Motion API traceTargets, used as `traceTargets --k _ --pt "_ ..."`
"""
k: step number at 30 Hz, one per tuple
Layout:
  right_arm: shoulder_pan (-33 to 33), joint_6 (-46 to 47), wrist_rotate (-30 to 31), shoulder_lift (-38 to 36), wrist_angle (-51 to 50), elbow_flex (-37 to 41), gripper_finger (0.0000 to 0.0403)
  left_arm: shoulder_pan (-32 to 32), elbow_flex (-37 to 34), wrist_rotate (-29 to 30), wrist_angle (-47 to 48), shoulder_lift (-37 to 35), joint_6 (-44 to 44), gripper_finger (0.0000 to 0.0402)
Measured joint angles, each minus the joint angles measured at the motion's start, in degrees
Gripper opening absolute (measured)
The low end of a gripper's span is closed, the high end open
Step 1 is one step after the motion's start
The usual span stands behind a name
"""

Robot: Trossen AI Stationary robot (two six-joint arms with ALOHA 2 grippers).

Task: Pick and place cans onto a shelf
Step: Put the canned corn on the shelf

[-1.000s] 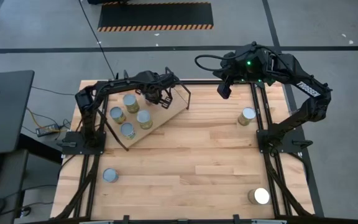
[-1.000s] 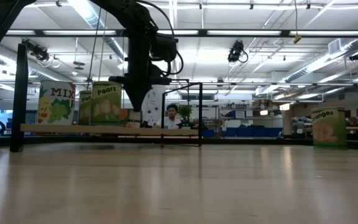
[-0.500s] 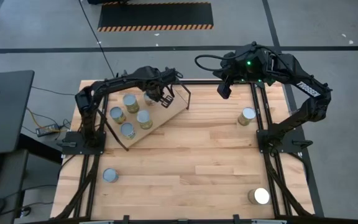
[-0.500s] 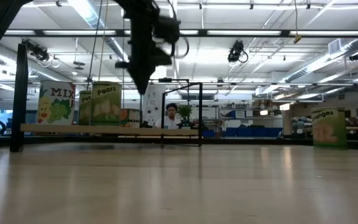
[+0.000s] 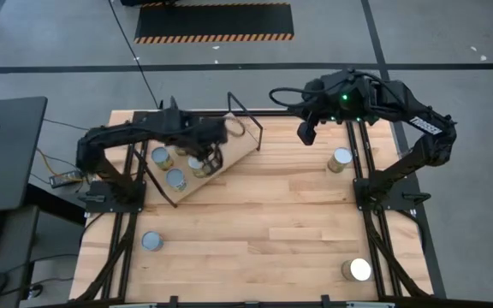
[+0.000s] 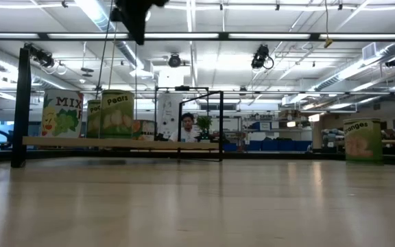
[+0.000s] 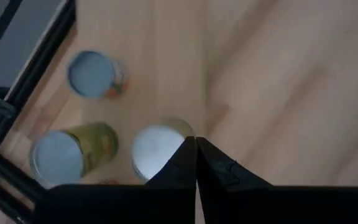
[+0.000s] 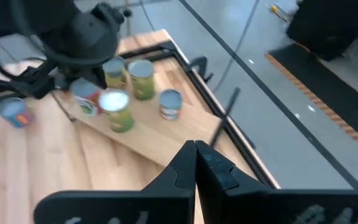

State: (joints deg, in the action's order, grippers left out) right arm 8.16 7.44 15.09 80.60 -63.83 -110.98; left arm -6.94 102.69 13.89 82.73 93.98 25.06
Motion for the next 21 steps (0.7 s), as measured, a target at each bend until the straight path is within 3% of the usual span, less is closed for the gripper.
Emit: traceTargets --k 6,10,14,21 --pt "-6.21 1.4 0.27 0.0 4.17 -0.02 0.0009 14.42 0.0 -0.65 1.73 -4.25 1.98 0.0009" --pt "-10.17 5.35 0.42 0.0 4.65 0.02 0.0009 24.55 0.02 -0.98 4.05 -5.94 9.45 0.0042" --pt "-14.41 9.16 2.07 0.02 5.43 1.93 0.0009 35.13 -0.01 -2.41 7.31 -5.9 20.69 0.0117" --pt "-19.54 14.29 4.68 0.04 6.13 7.75 0.0009 50.55 0.0 -4.16 7.25 -3.56 42.17 0.0295"
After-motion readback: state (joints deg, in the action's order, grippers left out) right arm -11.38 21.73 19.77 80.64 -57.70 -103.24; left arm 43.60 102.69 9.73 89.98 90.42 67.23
